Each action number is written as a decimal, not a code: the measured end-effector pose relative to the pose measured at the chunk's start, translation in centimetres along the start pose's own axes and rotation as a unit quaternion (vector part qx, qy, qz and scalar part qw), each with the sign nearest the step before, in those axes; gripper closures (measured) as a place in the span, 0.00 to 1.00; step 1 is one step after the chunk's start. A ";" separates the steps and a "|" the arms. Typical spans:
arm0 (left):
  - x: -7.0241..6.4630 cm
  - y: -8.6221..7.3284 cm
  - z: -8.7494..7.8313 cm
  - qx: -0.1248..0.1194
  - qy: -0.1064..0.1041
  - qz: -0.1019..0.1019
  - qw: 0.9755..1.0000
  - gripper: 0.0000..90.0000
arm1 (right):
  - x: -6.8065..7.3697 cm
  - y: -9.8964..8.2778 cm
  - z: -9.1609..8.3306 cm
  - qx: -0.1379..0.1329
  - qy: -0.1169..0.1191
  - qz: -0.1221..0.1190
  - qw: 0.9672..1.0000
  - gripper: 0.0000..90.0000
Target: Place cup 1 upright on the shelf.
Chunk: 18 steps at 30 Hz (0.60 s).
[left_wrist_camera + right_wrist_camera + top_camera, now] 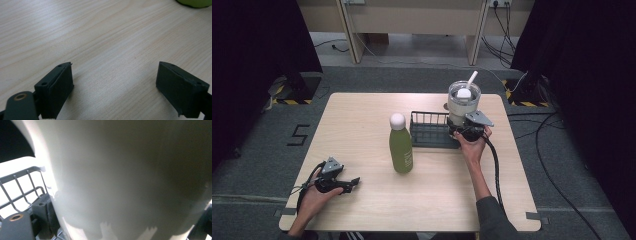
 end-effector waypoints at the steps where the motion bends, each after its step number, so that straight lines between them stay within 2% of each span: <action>1: 0.0 0.0 0.0 0.000 0.000 0.000 1.000 0.15 | 0.0 0.0 0.0 -0.001 0.000 0.000 1.000 0.12; 8: 0.0 0.0 0.0 -0.001 0.000 0.001 1.000 0.15 | -0.1 0.0 0.0 -0.001 0.010 0.003 1.000 0.12; 13: 0.0 0.0 0.0 0.000 0.001 0.001 1.000 0.15 | 0.0 -0.1 -0.1 0.001 -0.001 -0.007 1.000 0.11; 18: 0.0 0.0 0.0 -0.001 0.000 0.000 1.000 0.15 | -0.1 -0.1 -0.4 -0.004 0.003 -0.007 1.000 0.11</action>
Point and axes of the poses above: each handheld gripper's, and its own axes: z roughly forward along the jaws, y roughly out of its top, x roughly to its left, the point moved 10 cm from there along z, roughly forward along the jaws, and after that the axes turned 5 degrees about -z, right-handed, at the moved point
